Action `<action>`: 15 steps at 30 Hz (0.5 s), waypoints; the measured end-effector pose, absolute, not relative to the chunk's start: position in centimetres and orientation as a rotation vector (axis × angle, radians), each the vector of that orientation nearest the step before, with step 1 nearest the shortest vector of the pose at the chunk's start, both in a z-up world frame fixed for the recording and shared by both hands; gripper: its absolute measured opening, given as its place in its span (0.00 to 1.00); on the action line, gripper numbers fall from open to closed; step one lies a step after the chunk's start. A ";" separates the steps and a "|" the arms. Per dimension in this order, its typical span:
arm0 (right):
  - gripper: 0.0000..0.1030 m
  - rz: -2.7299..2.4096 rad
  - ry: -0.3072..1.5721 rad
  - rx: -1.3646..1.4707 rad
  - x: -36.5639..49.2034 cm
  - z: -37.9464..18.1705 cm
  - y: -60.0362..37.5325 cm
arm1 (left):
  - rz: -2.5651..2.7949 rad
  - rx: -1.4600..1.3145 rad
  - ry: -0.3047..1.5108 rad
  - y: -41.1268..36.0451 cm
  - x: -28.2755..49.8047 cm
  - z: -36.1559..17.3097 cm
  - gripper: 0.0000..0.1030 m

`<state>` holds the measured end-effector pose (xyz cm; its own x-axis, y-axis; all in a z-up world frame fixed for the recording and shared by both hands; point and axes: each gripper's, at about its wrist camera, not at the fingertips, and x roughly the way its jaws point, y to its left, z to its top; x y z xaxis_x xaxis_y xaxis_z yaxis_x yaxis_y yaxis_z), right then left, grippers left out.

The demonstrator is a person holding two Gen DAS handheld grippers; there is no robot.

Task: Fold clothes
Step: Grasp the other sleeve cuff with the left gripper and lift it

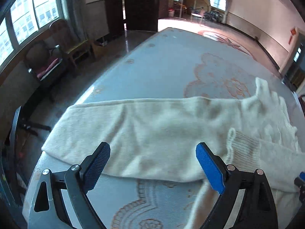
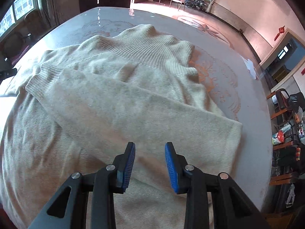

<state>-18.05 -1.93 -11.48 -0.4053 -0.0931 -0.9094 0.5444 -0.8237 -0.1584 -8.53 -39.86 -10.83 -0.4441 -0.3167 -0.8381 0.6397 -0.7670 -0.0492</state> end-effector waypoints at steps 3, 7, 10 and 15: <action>0.31 -2.198 0.550 1.448 -17.5 -11.1 -4.3 | -2.099 1.176 0.488 -44.9 -3.9 -10.2 0.90; 0.32 -2.172 0.455 1.456 -16.5 -10.4 -6.9 | -1.993 1.174 0.410 -49.7 0.1 -10.4 0.90; 0.32 -2.150 0.465 1.450 -14.9 -10.5 -8.9 | -1.954 1.183 0.440 -53.1 1.4 -11.7 0.90; 0.32 -2.113 0.508 1.444 -11.8 -10.5 -11.4 | -1.890 1.197 0.828 -60.1 4.9 -14.8 0.90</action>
<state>-11.78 -11.39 -10.51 -0.2917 -0.2103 -0.9331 0.6116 -0.7911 -0.0129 4.95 -60.11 -14.76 -0.2921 -0.2430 -0.9250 0.8446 -0.5193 -0.1303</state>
